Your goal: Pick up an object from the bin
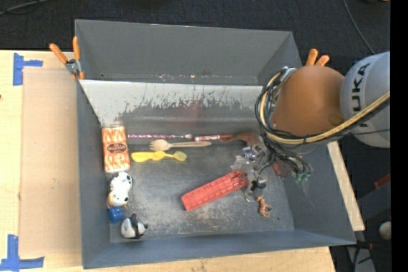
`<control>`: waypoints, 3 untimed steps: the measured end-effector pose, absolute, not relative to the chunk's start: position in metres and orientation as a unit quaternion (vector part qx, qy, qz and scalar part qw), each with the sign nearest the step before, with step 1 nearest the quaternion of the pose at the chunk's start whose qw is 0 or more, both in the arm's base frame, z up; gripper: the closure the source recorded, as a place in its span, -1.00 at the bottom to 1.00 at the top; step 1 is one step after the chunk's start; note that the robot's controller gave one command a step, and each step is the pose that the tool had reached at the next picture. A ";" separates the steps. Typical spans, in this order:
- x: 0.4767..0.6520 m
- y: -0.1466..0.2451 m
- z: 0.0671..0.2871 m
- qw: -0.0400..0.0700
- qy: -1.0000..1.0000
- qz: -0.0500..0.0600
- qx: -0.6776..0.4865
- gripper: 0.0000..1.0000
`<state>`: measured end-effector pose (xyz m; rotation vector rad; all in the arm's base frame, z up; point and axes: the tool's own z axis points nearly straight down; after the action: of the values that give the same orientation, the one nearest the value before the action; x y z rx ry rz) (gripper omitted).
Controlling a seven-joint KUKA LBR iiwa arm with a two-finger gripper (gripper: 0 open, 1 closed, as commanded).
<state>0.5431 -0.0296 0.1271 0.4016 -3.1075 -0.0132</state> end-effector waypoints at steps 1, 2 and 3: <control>0.539 -0.027 0.203 0.005 -0.992 -0.004 0.125 1.00; 0.540 -0.030 0.223 -0.003 -0.990 -0.003 0.141 1.00; 0.545 -0.041 0.204 0.008 -0.986 -0.006 0.167 1.00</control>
Offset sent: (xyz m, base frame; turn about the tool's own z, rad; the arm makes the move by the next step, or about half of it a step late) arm -0.0122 -0.0165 -0.0571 -0.3509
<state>0.5450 -0.0414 0.2040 0.5220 -3.0817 -0.0189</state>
